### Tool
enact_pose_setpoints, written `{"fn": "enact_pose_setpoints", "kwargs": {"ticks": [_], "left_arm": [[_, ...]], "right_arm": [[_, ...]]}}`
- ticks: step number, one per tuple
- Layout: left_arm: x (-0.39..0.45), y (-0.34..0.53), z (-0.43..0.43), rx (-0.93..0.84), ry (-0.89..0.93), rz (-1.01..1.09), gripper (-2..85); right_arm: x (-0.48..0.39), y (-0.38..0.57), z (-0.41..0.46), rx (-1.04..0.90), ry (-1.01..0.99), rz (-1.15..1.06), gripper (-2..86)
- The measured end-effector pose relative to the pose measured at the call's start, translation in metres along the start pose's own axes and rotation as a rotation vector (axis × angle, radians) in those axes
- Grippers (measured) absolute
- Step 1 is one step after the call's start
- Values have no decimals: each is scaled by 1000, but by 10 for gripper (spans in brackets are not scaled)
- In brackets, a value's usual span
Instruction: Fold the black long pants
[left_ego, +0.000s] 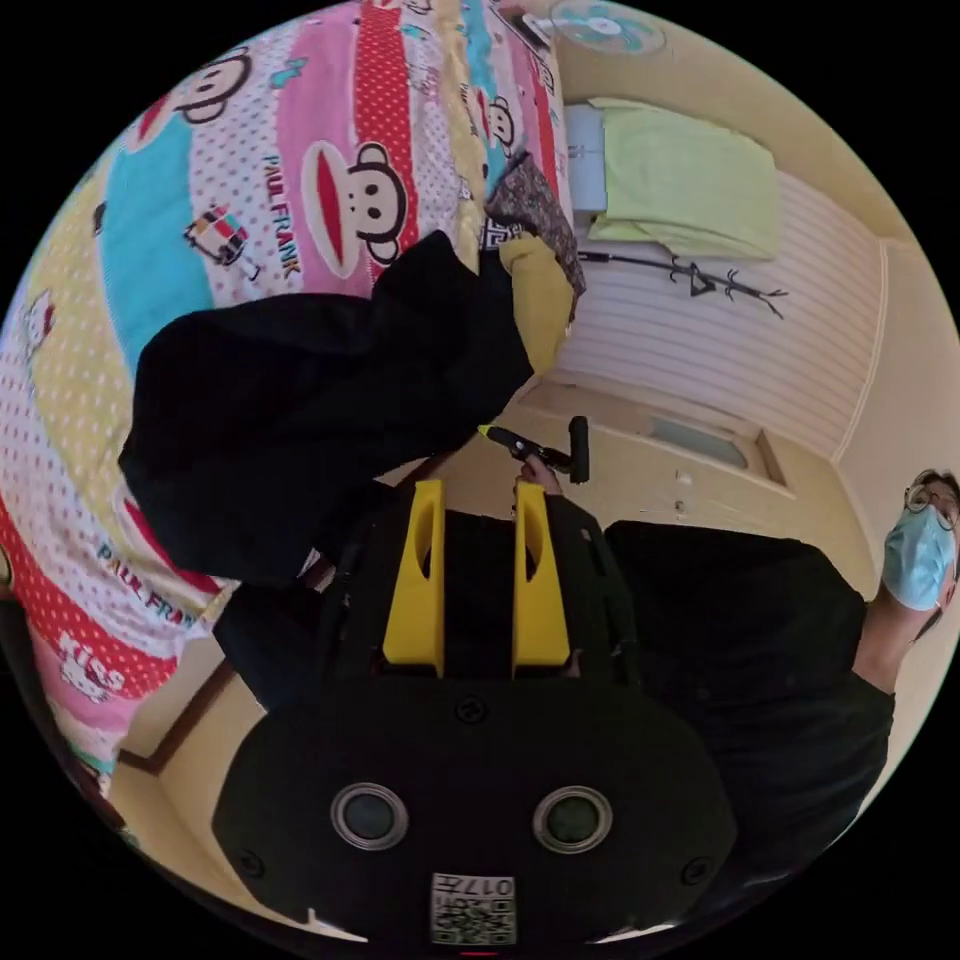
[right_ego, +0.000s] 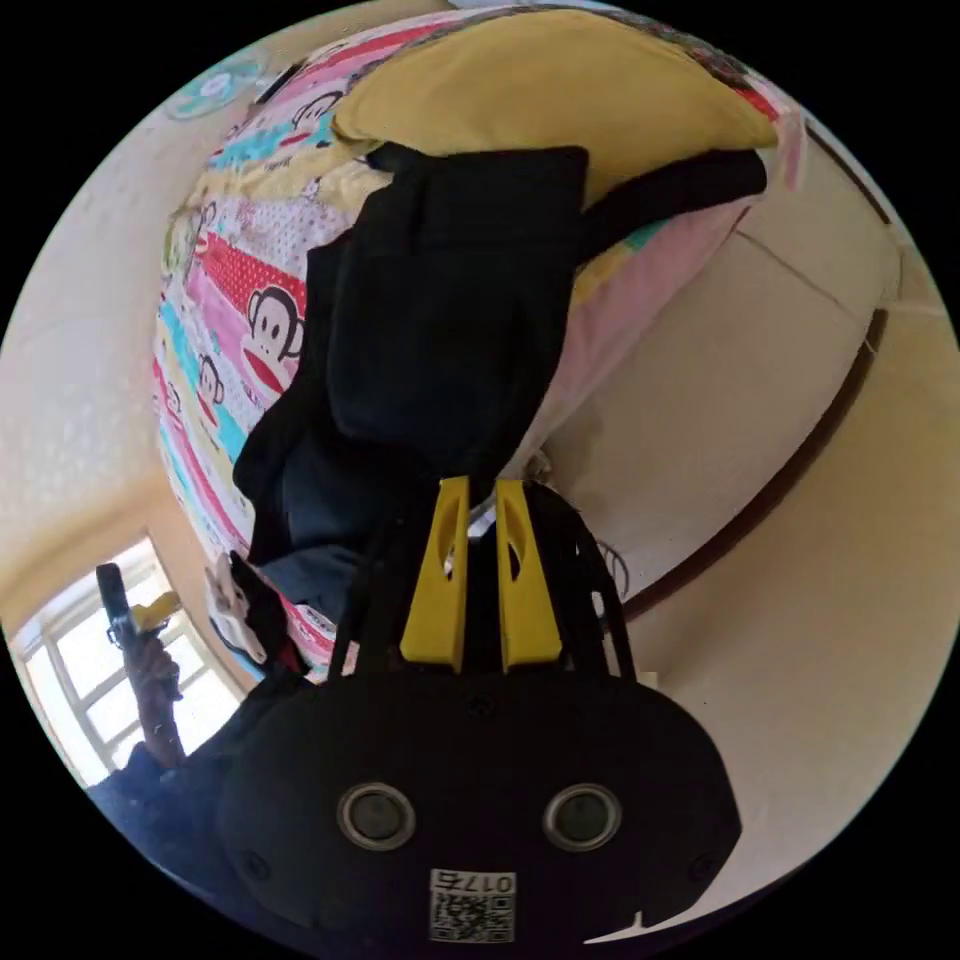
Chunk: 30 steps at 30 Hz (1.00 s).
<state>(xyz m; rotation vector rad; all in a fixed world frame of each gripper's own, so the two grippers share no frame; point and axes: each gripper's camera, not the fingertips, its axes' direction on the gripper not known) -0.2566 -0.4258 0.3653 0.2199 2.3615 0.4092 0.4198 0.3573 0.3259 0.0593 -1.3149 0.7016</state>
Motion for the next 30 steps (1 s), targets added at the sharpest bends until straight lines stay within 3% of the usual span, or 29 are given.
{"fn": "enact_pose_setpoints", "kwargs": {"ticks": [6,9,12,14,16,19,23,25,27,30], "left_arm": [[1,-193,73,-194,-188,159,123],[-19,-267,112,-198,-266,119,128],[-82,-299,163,-277,-343,-138,131],[-110,-285,178,-240,-287,-267,102],[-116,-253,172,-94,-218,-305,78],[-116,-214,189,-219,-142,-268,21],[-94,-160,177,-227,64,-97,-7],[-68,-118,154,-176,352,48,-9],[-45,-81,123,-95,474,154,-9],[-19,-15,58,49,379,219,-5]], "right_arm": [[95,2,8,185,-590,250,162],[116,3,17,241,-564,250,165],[129,-2,50,175,-612,217,163],[130,0,73,105,-625,202,143],[131,9,86,75,-600,203,99],[128,39,84,110,-561,118,50],[123,94,68,155,-820,-52,36],[117,121,52,203,-912,-121,33],[98,152,31,228,-1004,-278,31],[61,194,10,214,-1169,-528,30]]}}
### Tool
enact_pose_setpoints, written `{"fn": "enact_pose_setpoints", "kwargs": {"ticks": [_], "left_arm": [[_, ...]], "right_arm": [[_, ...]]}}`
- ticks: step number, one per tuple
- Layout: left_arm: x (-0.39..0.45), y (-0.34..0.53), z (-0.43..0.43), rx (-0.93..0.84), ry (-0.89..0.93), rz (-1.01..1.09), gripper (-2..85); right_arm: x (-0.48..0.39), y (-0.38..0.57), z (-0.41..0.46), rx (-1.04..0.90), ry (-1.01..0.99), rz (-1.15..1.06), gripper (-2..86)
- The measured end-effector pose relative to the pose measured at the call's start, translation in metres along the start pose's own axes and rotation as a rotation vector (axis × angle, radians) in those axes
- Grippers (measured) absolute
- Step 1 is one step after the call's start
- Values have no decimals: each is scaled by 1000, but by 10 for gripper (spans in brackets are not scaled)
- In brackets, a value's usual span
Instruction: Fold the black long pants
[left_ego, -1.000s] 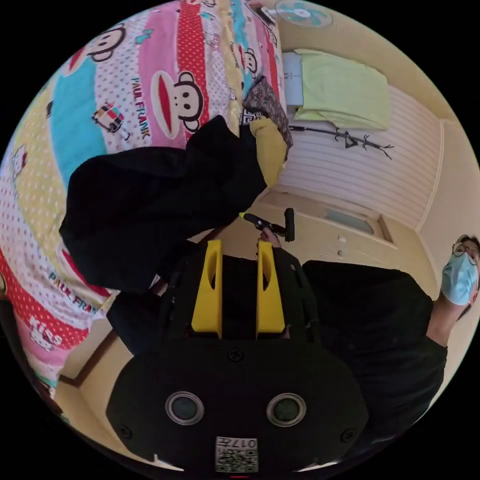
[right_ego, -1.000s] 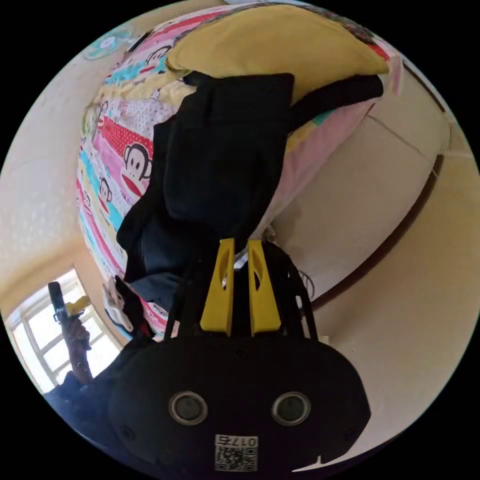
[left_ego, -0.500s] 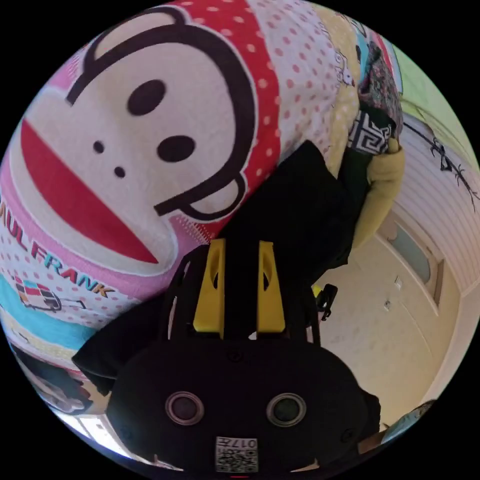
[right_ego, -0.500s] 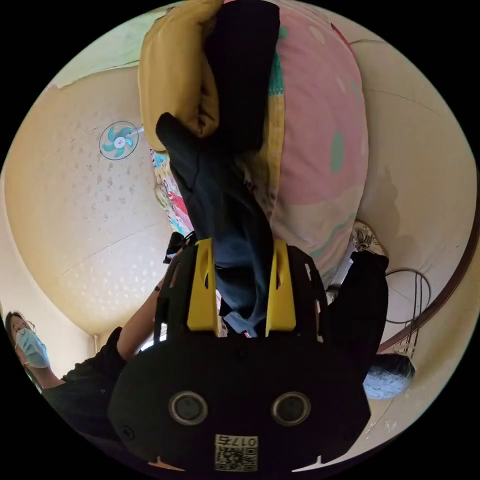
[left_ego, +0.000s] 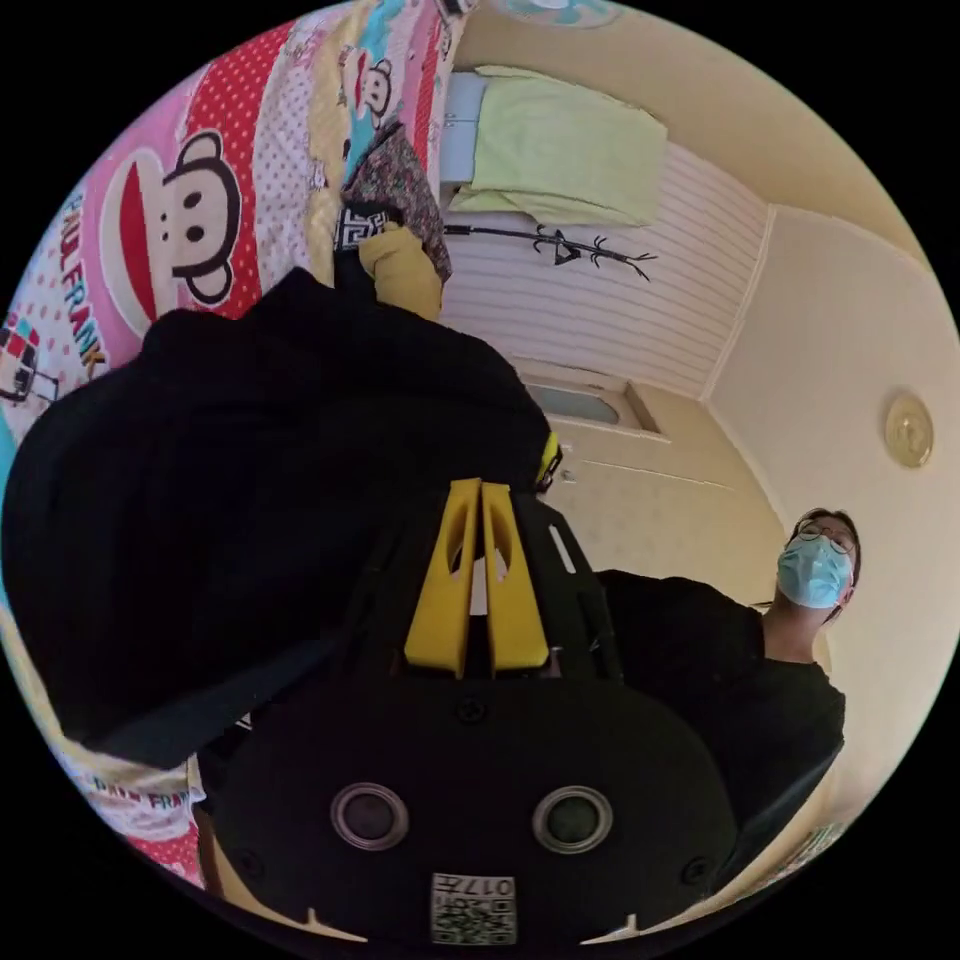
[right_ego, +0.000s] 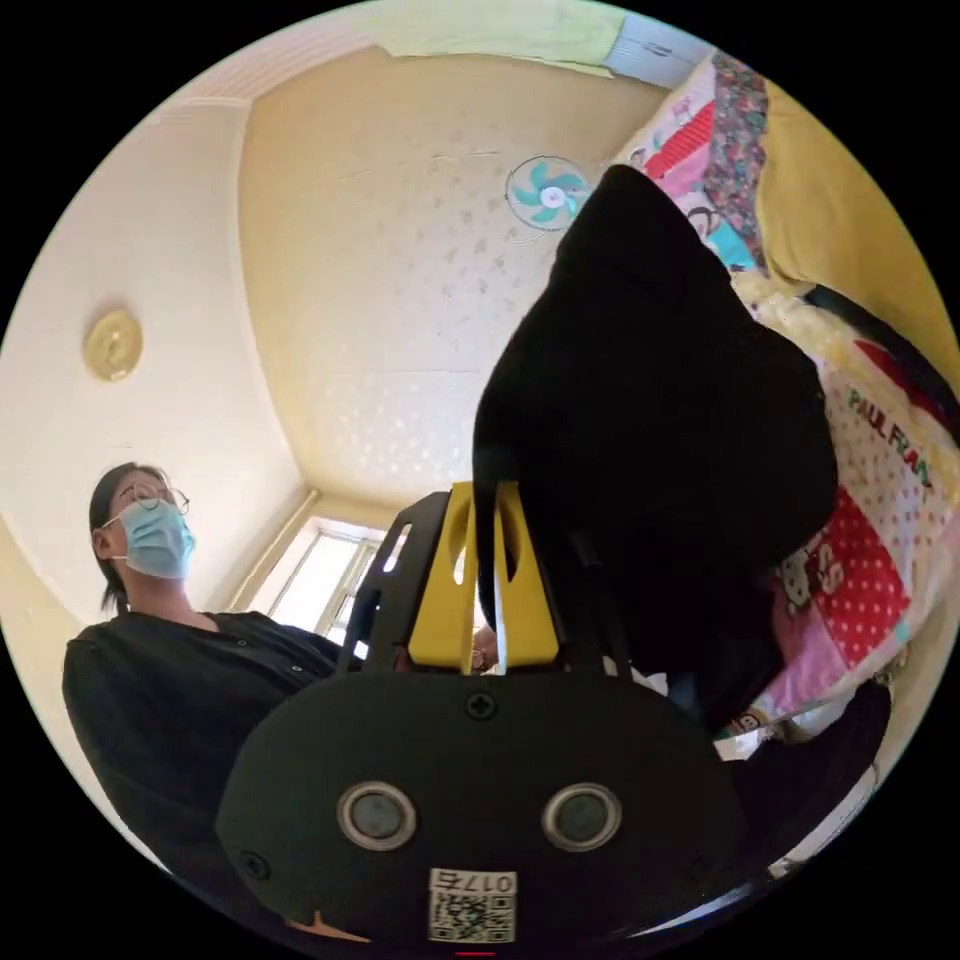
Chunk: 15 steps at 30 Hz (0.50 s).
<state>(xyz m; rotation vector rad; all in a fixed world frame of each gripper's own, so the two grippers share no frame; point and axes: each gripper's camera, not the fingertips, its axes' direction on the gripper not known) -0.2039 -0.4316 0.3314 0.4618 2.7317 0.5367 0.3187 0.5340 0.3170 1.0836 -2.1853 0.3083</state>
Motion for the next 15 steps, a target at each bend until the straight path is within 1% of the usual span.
{"fn": "enact_pose_setpoints", "kwargs": {"ticks": [1,3,4,6,7,12,15], "left_arm": [[21,21,-20,48,-44,28,-1],[51,51,-50,123,-78,73,19],[70,69,-68,169,-83,110,48],[98,91,-90,229,-92,167,66],[117,104,-102,268,-99,213,77],[184,147,-131,402,-126,377,124],[207,163,-140,435,-97,444,154]], "right_arm": [[-10,4,8,-24,-39,-39,30],[-57,20,46,-140,-138,-189,29],[-70,25,57,-176,-154,-228,29],[-130,47,102,-311,-235,-406,26],[-145,53,112,-342,-265,-447,25],[-292,126,181,-602,-614,-815,16],[-369,167,202,-648,-656,-964,12]]}}
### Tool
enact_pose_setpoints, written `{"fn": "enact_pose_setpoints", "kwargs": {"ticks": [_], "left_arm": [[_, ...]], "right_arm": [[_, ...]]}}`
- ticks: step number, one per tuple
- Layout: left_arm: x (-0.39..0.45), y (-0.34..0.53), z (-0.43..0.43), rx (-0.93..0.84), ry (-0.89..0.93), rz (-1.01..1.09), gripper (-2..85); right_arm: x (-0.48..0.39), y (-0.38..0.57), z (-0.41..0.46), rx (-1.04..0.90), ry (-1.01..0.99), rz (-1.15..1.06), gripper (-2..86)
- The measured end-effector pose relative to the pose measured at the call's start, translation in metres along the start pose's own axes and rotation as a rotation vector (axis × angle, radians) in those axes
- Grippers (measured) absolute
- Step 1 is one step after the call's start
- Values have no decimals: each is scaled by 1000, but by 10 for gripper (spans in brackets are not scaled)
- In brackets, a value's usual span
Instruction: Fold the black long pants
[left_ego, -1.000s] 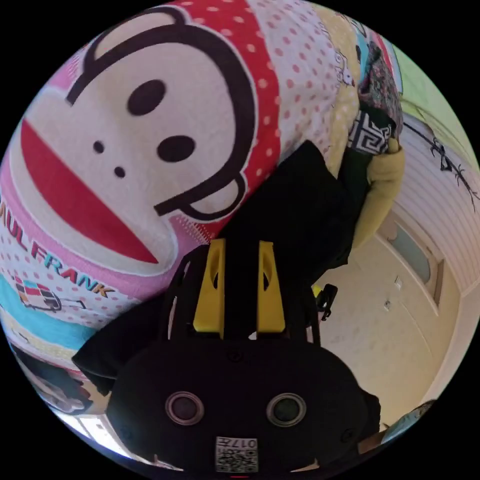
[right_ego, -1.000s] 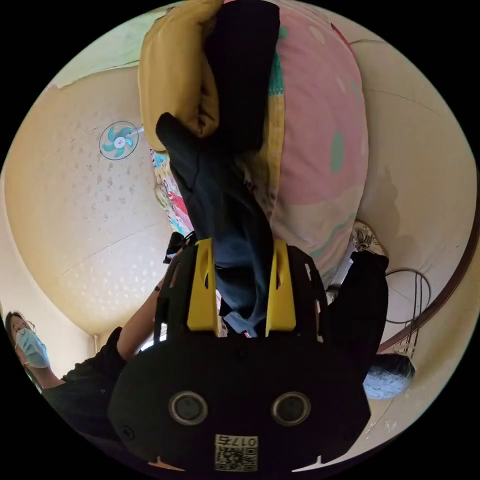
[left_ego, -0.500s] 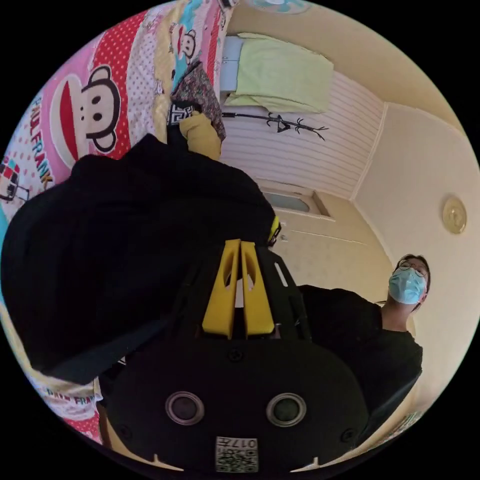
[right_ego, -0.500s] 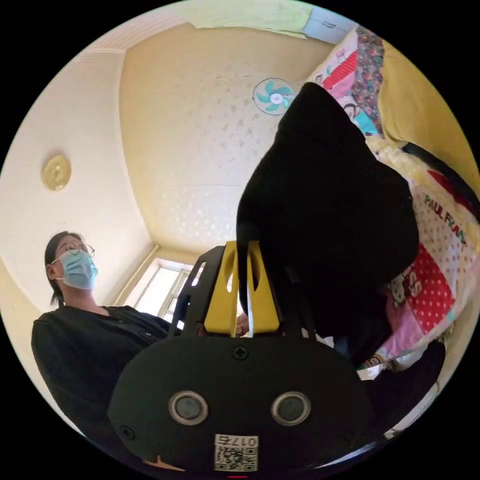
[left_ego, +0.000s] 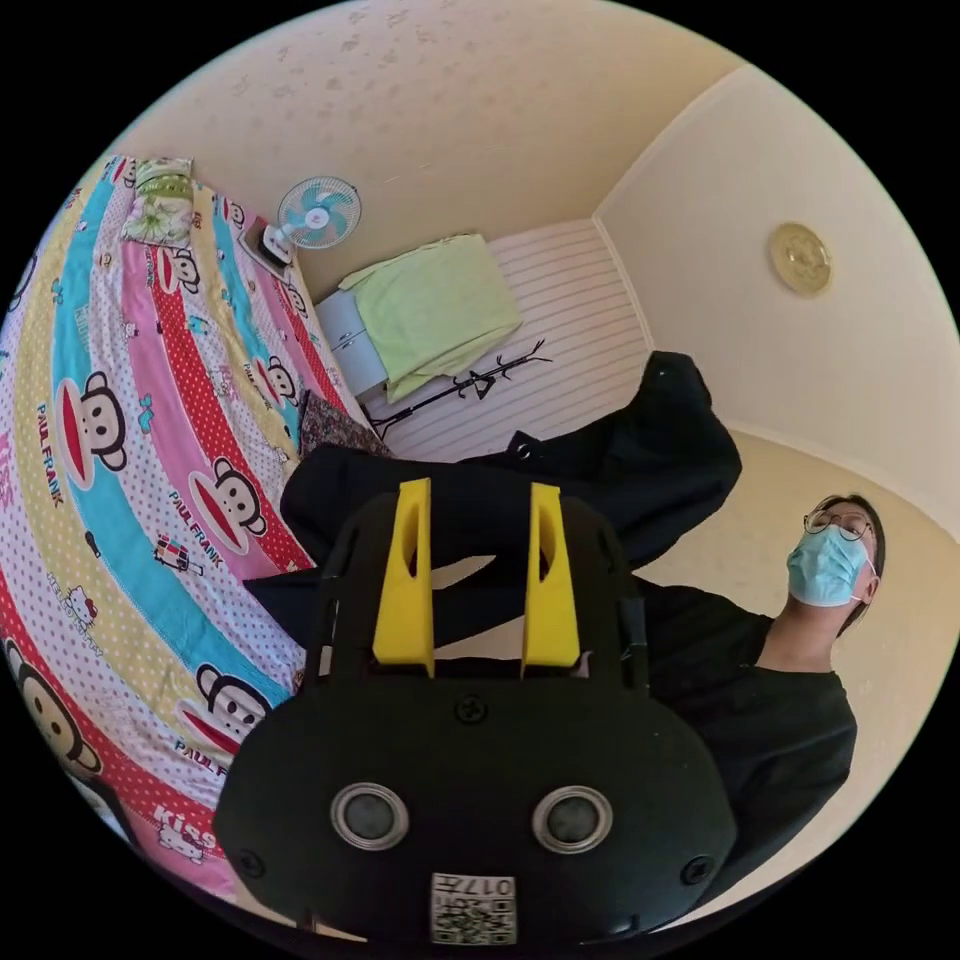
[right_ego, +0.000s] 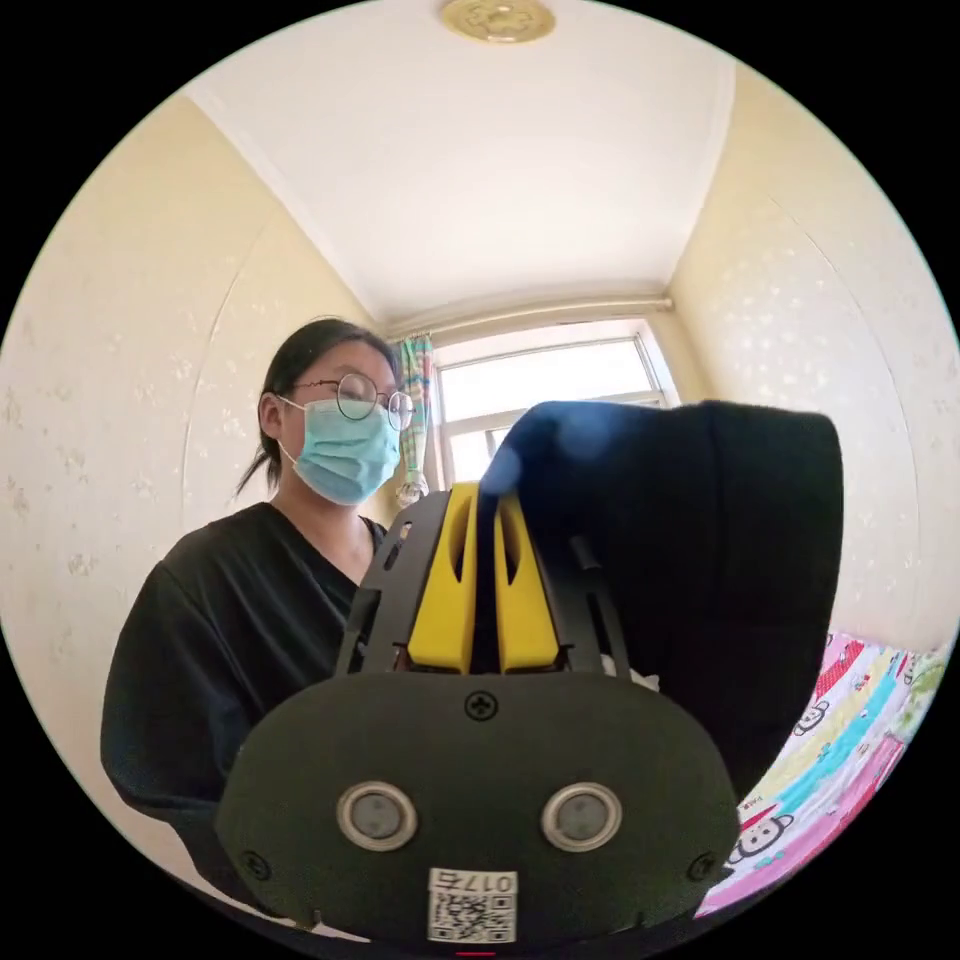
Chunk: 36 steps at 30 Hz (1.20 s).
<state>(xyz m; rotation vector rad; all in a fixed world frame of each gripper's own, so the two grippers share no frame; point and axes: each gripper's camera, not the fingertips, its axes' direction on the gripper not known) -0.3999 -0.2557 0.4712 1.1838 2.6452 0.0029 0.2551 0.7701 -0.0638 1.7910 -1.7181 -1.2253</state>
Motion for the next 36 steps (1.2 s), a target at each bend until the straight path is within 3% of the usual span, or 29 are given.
{"fn": "enact_pose_setpoints", "kwargs": {"ticks": [5,8,11,14,18,19,21,23,25,28,30,32,34,36], "left_arm": [[33,12,7,36,-14,85,211],[54,17,9,108,103,160,215],[69,5,22,64,188,182,222],[64,-16,59,-134,306,101,252],[95,-11,138,-385,902,225,266],[111,-4,160,-444,953,276,258],[122,2,195,-523,810,291,258],[109,7,237,-575,763,182,258],[84,26,293,-604,964,-19,237],[84,55,333,-609,1112,-32,174],[91,58,326,-516,1187,45,108],[91,52,298,-348,1109,113,58],[93,47,236,-57,897,243,13],[110,59,185,142,696,365,1]], "right_arm": [[-46,-55,68,-33,-30,-105,10],[-74,-71,96,-20,-47,-166,9],[-93,-75,113,6,-110,-227,8],[-96,-67,128,31,-137,-230,7],[-77,-36,143,58,-150,-139,7],[-73,-31,144,59,-178,-133,7],[-59,-10,153,70,-279,-125,7],[-51,4,165,88,-303,-113,7],[-42,17,177,120,-342,-105,7],[-27,31,185,135,-370,-81,6],[-21,42,179,159,-396,-72,7],[-20,46,171,179,-412,-84,7],[-27,48,167,170,-377,-97,8],[-45,51,166,139,-219,-90,9]]}}
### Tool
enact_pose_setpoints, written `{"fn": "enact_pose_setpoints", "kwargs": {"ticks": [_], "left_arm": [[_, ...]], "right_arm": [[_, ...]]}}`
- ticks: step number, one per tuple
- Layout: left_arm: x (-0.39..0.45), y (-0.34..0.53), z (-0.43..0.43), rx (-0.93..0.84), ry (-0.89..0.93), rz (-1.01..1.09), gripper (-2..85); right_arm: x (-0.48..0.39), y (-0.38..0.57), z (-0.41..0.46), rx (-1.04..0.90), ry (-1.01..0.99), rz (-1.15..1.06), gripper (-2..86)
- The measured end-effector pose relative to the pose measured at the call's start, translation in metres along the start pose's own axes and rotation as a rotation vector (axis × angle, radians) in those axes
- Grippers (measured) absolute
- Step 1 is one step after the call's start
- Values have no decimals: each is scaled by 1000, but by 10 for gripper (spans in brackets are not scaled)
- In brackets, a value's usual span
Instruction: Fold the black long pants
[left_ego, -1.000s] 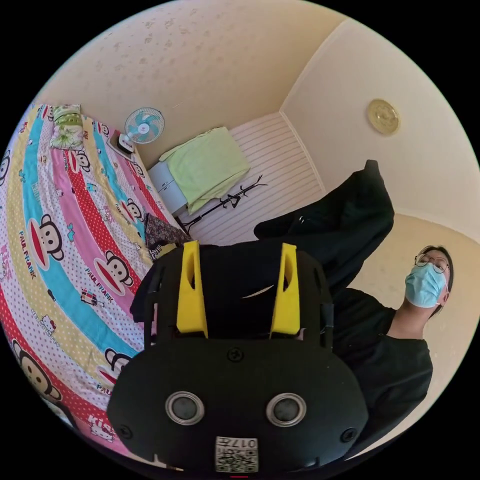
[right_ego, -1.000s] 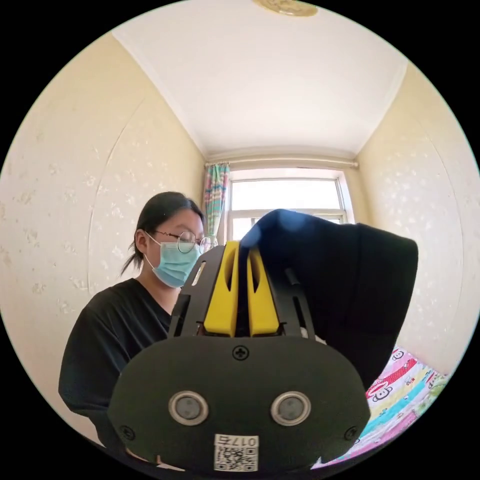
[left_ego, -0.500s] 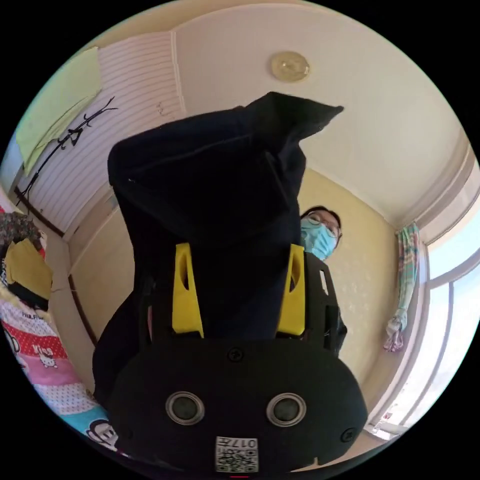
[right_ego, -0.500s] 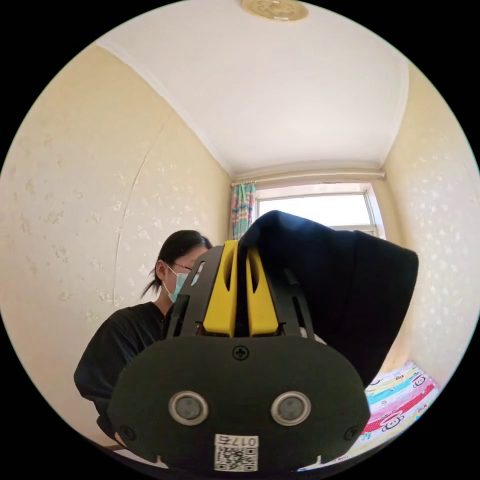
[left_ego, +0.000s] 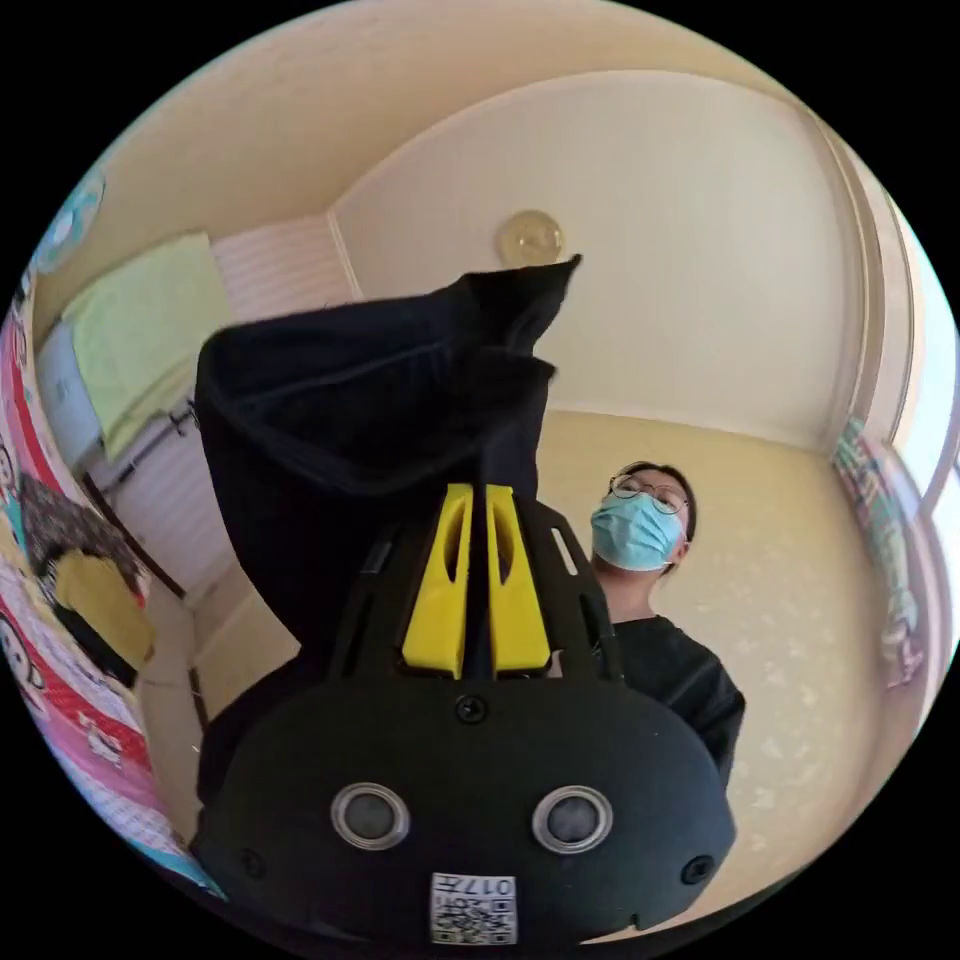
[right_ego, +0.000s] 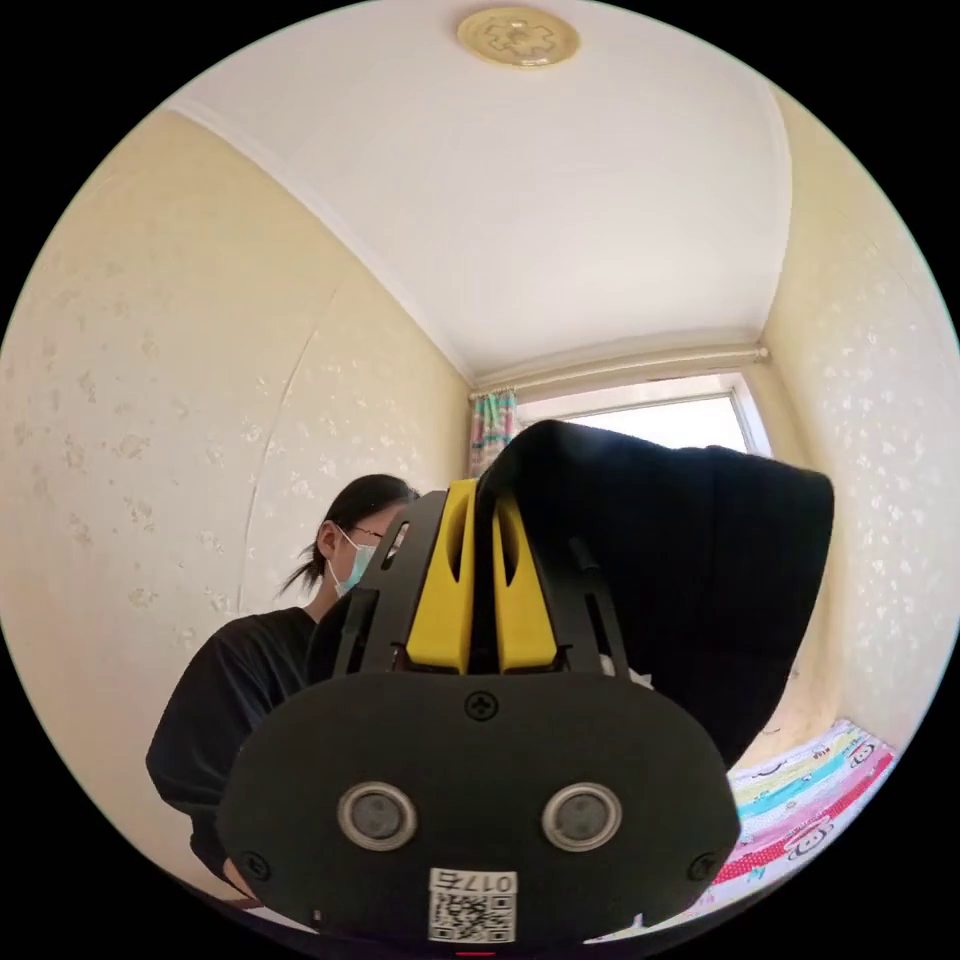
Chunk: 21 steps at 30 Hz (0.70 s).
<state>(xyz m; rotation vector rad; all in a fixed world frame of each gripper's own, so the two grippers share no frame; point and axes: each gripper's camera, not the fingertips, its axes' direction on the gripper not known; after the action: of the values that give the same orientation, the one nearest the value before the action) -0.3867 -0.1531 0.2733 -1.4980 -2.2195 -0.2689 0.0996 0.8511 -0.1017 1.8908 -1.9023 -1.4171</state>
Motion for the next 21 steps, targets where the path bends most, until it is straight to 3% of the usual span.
{"fn": "enact_pose_setpoints", "kwargs": {"ticks": [4,5,9,11,13,15,17,18,19,21], "left_arm": [[111,17,28,-7,-519,332,-4],[123,22,43,-40,-557,384,-3],[165,50,150,-536,-503,502,13],[170,54,154,-465,-554,506,61],[136,52,129,-113,-800,395,158],[68,47,129,-93,-991,169,173],[-13,52,144,-206,-920,-41,194],[-58,63,156,-234,-733,-124,196],[-93,76,165,-203,-545,-186,186],[-129,95,171,-124,-398,-259,181]], "right_arm": [[-33,13,-4,-39,162,-46,10],[-42,19,-10,-29,161,-69,9],[-58,38,-23,16,63,-147,8],[-56,43,-20,44,10,-171,7],[-45,48,-17,123,-19,-141,7],[-20,53,-16,265,-85,-87,8],[5,53,-21,369,-218,-64,8],[18,49,-26,426,-280,-58,8],[23,46,-29,447,-291,-52,9],[35,29,-34,490,-280,-31,9]]}}
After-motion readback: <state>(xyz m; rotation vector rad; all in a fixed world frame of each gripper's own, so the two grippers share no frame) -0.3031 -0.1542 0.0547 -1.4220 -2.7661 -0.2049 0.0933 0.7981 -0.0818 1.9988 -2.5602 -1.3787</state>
